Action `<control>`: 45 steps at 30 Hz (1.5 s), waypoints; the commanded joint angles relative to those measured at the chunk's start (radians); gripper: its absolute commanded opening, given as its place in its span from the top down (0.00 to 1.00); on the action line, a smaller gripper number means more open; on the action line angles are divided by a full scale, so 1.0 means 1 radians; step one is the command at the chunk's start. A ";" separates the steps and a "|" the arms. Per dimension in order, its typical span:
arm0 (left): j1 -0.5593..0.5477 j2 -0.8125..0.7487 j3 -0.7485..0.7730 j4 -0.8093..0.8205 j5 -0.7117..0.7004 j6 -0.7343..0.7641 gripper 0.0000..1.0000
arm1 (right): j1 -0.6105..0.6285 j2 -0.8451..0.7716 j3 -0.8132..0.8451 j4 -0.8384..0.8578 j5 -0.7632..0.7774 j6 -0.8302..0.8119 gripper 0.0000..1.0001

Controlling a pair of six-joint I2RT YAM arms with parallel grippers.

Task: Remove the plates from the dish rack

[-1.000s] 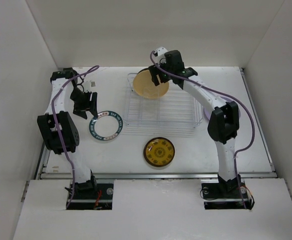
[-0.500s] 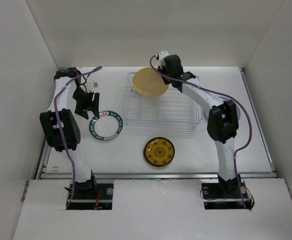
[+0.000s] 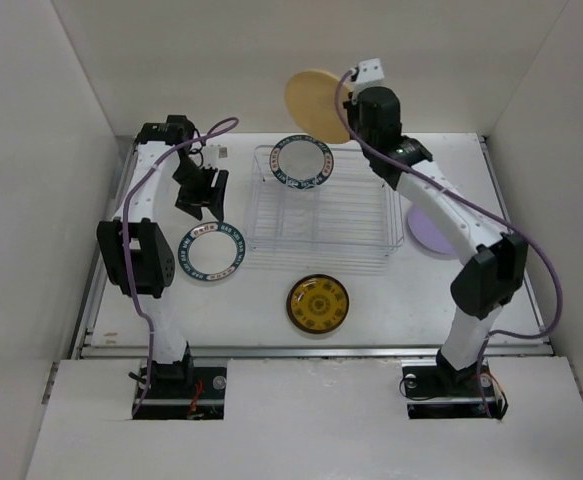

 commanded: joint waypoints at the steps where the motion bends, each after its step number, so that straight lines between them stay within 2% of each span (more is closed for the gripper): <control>1: -0.030 0.001 0.036 -0.019 0.022 -0.018 0.43 | -0.054 -0.117 0.005 0.022 0.113 0.313 1.00; 3: -0.041 0.001 0.036 -0.019 0.022 -0.027 0.43 | -0.148 -0.174 -0.044 -0.096 0.102 0.470 1.00; 4: -0.041 0.001 0.036 -0.019 0.022 -0.027 0.43 | -0.227 -0.198 -0.124 -0.144 0.064 0.621 1.00; 5: -0.041 -0.011 0.027 -0.008 0.022 -0.027 0.43 | -0.268 -0.228 -0.125 -0.144 0.063 0.688 1.00; 7: -0.041 -0.022 0.001 0.001 0.022 -0.027 0.43 | -0.353 -0.307 -0.295 -0.173 -0.007 0.812 1.00; 8: -0.041 -0.034 0.000 0.001 0.011 -0.027 0.43 | -0.395 -0.330 -0.352 -0.186 -0.028 0.933 1.00; 9: -0.041 -0.034 -0.015 0.012 0.011 -0.027 0.43 | -0.482 -0.347 -0.405 -0.200 -0.083 0.987 1.00; 11: -0.041 -0.052 -0.027 0.012 -0.001 -0.027 0.43 | -0.562 -0.380 -0.550 -0.215 -0.148 1.094 1.00; 13: -0.041 -0.052 -0.040 0.021 -0.012 -0.018 0.43 | -0.651 -0.389 -0.664 -0.215 -0.206 1.145 1.00; 16: -0.041 -0.077 -0.063 0.030 -0.021 -0.018 0.43 | -0.725 -0.389 -0.740 -0.215 -0.255 1.195 1.00; 26: -0.041 -0.098 -0.093 0.039 -0.030 -0.018 0.43 | -0.779 -0.366 -0.841 -0.200 -0.351 1.224 1.00; 31: -0.041 -0.098 -0.084 0.039 -0.039 -0.018 0.43 | -0.789 -0.298 -0.860 -0.226 -0.426 1.224 0.70; 32: -0.041 -0.098 -0.084 0.030 -0.048 -0.018 0.43 | -0.789 -0.283 -0.860 -0.235 -0.447 1.224 0.49; 33: -0.041 -0.098 -0.084 0.030 -0.049 -0.007 0.43 | -0.789 -0.283 -0.860 -0.235 -0.447 1.212 0.37; 34: -0.041 -0.098 -0.084 0.030 -0.058 -0.007 0.43 | -0.789 -0.271 -0.860 -0.253 -0.456 1.212 0.29; 36: -0.041 -0.108 -0.084 0.030 -0.058 -0.007 0.43 | -0.789 -0.262 -0.851 -0.276 -0.457 1.198 0.19; 45: -0.041 -0.126 -0.093 0.030 -0.049 0.002 0.43 | -0.789 -0.329 -0.854 -0.318 -0.411 1.175 0.17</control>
